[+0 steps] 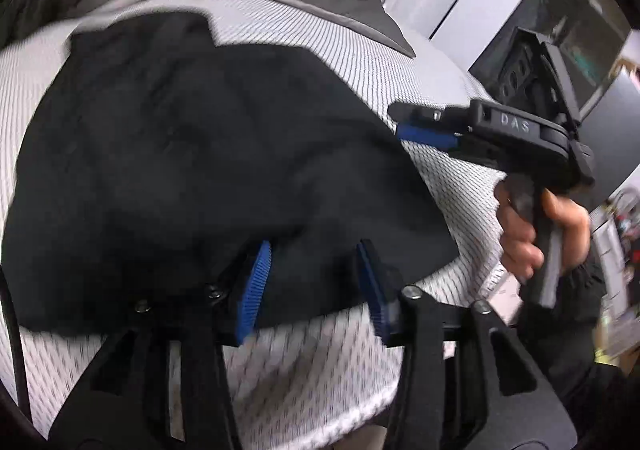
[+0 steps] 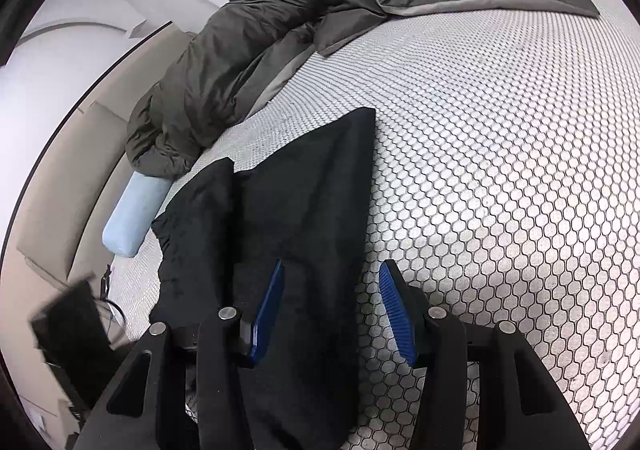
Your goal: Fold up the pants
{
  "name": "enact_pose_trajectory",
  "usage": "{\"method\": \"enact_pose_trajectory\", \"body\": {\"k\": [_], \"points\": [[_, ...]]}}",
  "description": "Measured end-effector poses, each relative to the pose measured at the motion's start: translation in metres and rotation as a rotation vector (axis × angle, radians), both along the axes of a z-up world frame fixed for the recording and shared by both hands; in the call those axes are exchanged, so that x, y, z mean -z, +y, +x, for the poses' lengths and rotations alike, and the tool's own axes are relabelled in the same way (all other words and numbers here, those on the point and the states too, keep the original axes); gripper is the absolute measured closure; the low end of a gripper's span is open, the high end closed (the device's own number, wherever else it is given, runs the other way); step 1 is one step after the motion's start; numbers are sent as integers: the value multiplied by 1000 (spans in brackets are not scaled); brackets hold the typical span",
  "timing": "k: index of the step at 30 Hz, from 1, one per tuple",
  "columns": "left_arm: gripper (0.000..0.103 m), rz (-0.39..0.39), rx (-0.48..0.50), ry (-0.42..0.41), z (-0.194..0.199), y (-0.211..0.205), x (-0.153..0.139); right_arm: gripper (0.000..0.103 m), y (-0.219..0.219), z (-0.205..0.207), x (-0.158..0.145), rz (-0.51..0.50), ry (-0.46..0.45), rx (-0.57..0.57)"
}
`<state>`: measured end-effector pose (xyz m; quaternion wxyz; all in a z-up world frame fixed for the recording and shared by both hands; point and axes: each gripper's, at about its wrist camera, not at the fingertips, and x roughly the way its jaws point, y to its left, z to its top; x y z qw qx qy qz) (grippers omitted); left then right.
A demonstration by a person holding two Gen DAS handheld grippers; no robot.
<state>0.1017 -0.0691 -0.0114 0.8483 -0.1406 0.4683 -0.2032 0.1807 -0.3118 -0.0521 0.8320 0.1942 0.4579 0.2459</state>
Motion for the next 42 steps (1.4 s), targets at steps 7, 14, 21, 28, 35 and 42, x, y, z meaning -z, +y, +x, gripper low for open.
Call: {"method": "enact_pose_trajectory", "body": {"k": [7,14,21,28,35,42], "points": [[32,-78,-83,-107,-38,45,-30,53,19,-17,-17,-16,-60,-64],[27,44,-303,-174,13,97,-33,51,82,-41,-26,-116,-164,-224],[27,56,-405,-91,35,147,8,37,147,-82,-30,-216,-368,-445],[27,66,-411,-38,41,159,22,37,175,-105,-13,-434,-436,-539],[27,84,-402,-24,39,155,23,22,199,-113,-16,-436,-495,-544],[27,81,-392,-8,34,160,25,35,237,-90,6,-558,-470,-492]]}}
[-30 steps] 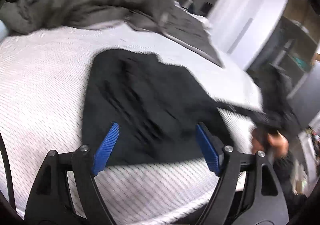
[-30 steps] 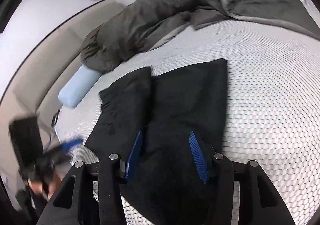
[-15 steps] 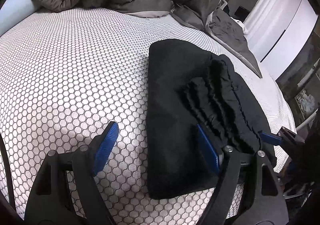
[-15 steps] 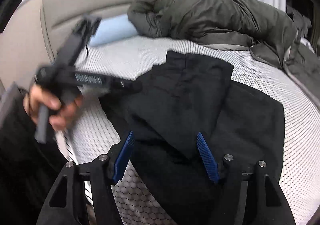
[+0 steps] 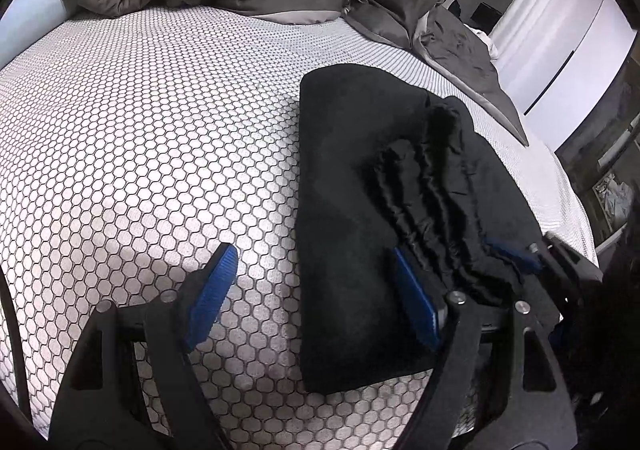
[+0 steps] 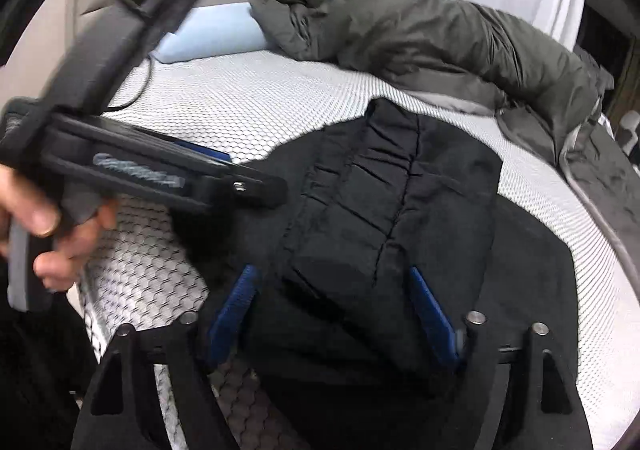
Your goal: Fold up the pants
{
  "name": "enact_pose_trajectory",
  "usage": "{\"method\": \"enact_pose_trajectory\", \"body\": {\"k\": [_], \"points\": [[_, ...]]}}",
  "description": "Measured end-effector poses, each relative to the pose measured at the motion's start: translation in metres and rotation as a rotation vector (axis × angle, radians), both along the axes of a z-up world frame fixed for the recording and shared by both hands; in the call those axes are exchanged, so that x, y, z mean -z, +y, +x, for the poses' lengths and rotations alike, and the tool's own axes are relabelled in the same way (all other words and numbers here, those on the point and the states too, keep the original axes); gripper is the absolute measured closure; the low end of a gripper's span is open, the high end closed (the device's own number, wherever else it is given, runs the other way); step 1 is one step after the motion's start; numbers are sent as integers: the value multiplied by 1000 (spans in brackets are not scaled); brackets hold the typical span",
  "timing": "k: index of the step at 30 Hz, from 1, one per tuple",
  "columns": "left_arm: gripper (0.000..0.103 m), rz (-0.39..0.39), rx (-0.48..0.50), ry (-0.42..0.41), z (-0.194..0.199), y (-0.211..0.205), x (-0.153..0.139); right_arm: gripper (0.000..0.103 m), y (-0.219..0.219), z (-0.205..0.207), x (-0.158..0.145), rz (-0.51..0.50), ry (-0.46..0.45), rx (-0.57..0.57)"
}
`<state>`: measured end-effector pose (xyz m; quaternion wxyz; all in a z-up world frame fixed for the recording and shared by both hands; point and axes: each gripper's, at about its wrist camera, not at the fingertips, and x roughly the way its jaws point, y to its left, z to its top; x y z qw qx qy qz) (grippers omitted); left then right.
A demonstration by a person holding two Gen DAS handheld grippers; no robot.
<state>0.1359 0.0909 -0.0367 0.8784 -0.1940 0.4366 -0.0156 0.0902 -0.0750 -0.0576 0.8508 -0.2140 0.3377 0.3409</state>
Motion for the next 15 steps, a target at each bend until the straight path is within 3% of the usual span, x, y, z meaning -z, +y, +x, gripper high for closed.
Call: {"method": "enact_pose_trajectory", "body": {"k": [2,4,9,12,13,14,15], "points": [[27,-11,3,2,-1,2,0,57,-8,6,-5,90,72,5],[27,-9,6,5,-1,2,0,63,-25,10,-17,196,100,37],[27,-1,10,9,-1,1,1,63,-87,22,-35,422,179,175],[27,14,8,12,0,0,2,65,-155,39,-32,625,293,408],[27,17,7,13,0,0,2,57,-184,47,-24,684,357,503],[27,19,5,14,2,-1,2,46,-200,53,-18,682,395,563],[27,21,3,15,3,-2,2,46,-213,58,-14,649,415,605]]}}
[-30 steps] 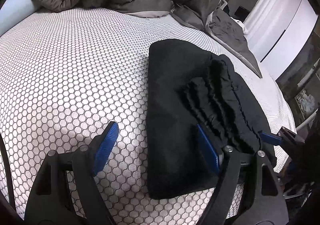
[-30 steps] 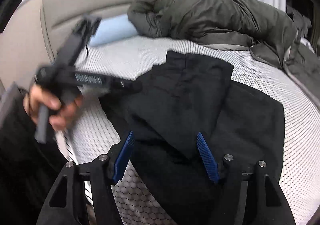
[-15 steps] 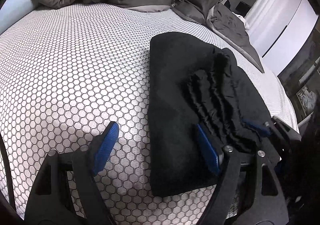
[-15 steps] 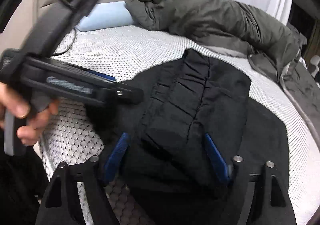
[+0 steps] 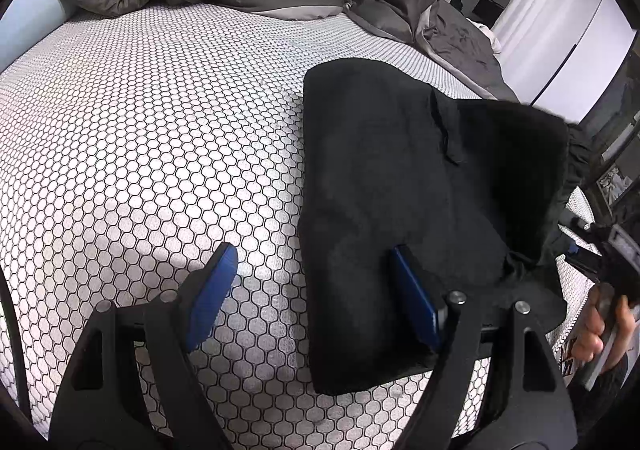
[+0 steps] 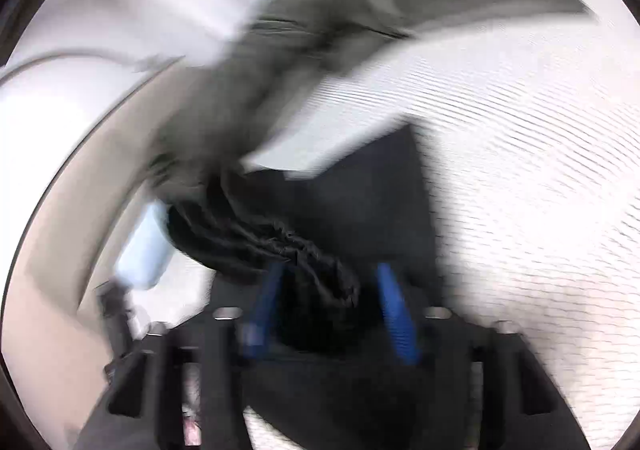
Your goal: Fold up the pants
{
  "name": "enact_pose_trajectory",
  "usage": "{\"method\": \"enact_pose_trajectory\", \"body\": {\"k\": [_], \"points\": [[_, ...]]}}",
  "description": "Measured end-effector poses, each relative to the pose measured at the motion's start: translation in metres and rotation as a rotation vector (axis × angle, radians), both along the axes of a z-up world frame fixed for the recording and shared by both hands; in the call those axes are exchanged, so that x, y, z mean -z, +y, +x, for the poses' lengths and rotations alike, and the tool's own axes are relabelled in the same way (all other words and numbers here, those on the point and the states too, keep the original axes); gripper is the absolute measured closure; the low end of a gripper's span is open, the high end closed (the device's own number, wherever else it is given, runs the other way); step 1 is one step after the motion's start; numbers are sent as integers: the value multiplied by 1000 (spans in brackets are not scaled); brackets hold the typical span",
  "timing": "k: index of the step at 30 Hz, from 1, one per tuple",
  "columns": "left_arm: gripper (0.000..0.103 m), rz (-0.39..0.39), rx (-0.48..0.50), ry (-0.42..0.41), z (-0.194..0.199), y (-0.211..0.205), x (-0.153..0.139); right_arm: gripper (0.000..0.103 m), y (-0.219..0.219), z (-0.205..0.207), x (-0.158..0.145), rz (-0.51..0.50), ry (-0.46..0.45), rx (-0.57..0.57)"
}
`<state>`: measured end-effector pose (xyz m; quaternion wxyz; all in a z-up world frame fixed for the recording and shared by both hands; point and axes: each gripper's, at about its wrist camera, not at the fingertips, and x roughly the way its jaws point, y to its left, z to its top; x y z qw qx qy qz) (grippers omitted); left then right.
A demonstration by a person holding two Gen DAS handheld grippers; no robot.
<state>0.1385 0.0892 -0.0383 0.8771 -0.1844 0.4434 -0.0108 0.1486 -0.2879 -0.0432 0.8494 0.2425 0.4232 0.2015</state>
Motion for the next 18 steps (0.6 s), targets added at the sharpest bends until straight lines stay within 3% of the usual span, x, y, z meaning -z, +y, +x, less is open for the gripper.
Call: {"method": "enact_pose_trajectory", "body": {"k": [4,9,12,18], "points": [[27,6,-12,-5,1,-2,-3,46,-30,-4,-14,-107,-80,53],[27,21,-4,-27,0,-8,-8,46,-13,-4,-26,-99,-125,-66],[27,27,9,-39,-3,-11,-11,46,5,1,-14,-39,-63,-157],[27,40,39,-42,-7,-18,-13,46,12,19,12,-5,49,-186]]}}
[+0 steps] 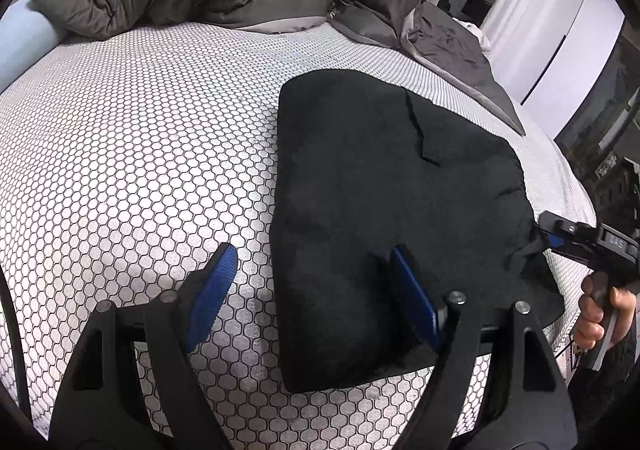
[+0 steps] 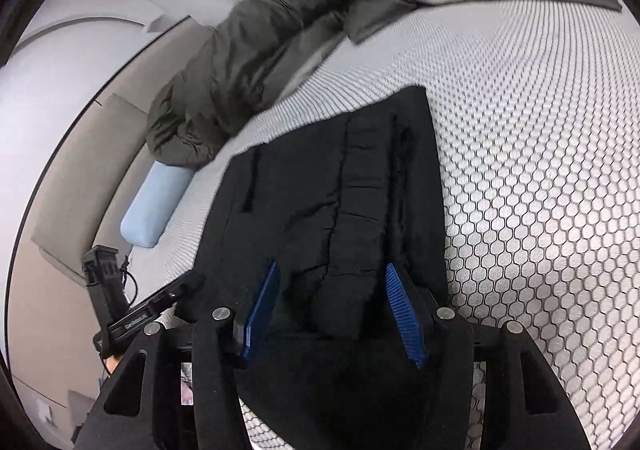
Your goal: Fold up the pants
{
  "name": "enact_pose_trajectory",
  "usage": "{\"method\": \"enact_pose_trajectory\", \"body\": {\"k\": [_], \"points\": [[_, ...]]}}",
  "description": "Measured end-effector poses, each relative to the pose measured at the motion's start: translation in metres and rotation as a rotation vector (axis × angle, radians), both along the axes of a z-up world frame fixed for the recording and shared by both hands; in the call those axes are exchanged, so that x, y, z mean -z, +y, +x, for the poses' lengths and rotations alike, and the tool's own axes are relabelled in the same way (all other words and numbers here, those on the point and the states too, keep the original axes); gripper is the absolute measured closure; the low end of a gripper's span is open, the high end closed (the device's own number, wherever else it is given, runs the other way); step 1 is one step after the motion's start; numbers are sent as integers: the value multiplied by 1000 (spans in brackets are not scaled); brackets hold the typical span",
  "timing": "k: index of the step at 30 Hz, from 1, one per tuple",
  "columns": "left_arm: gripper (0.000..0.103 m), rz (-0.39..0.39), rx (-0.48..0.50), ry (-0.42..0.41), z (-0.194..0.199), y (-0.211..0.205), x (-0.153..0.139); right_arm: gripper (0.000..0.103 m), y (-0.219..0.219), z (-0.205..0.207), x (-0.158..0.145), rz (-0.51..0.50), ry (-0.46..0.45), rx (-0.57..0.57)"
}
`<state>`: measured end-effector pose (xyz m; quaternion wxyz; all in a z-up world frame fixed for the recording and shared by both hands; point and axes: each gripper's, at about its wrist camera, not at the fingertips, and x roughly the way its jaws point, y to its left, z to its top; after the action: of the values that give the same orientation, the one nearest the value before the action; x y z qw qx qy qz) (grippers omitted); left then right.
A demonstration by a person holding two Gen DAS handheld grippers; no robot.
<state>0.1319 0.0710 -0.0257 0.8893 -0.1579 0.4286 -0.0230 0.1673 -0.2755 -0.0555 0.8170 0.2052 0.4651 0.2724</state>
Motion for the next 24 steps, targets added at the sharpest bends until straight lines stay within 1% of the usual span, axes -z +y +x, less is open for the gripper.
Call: {"method": "enact_pose_trajectory", "body": {"k": [1,2,3,4,5,6,7,8,9,10,11,12,14,16,17,18,19,20,21,22,24], "points": [[27,3,4,4,0,-1,1,46,2,3,4,-8,6,-4],[27,6,6,8,2,-1,1,55,3,4,8,-18,11,-4],[27,7,8,8,2,-2,2,67,8,6,11,-50,11,-3],[27,7,9,7,2,-2,2,70,10,6,11,-67,3,-3],[27,6,10,5,2,-2,1,78,12,6,7,-60,-11,-2],[27,4,9,-2,0,-2,-1,88,13,4,1,-31,-29,-7],[27,0,10,-14,-3,-2,-3,93,12,-2,-12,21,-67,-17],[27,-4,15,-28,-5,-2,-6,95,9,-9,-24,38,-120,-5],[27,-5,17,-39,-7,-3,-8,96,7,-13,-33,31,-160,10],[27,-4,18,-42,-8,-2,-9,96,5,-17,-42,13,-212,32],[27,-4,19,-39,-7,-2,-9,96,4,-18,-45,5,-235,50],[27,-5,21,-31,-7,-3,-7,96,3,-13,-41,-6,-222,61],[27,1,21,-18,-7,-4,-5,95,2,4,-16,-21,-94,51],[27,10,23,-13,-6,-5,-4,93,-2,18,12,-28,36,86],[27,10,26,-15,-6,-6,-5,92,-6,19,21,-9,62,87],[27,9,27,-18,-7,-6,-6,89,-9,19,22,13,74,89],[27,10,28,-20,-7,-6,-6,85,-11,19,19,33,72,85],[27,10,29,-21,-7,-6,-6,74,-13,18,15,44,61,79],[27,12,31,-19,-7,-6,-6,67,-14,17,12,53,49,74],[27,13,31,-16,-6,-6,-5,55,-15,17,12,72,47,68],[27,13,32,-10,-5,-6,-4,54,-15,20,16,94,63,52]]}}
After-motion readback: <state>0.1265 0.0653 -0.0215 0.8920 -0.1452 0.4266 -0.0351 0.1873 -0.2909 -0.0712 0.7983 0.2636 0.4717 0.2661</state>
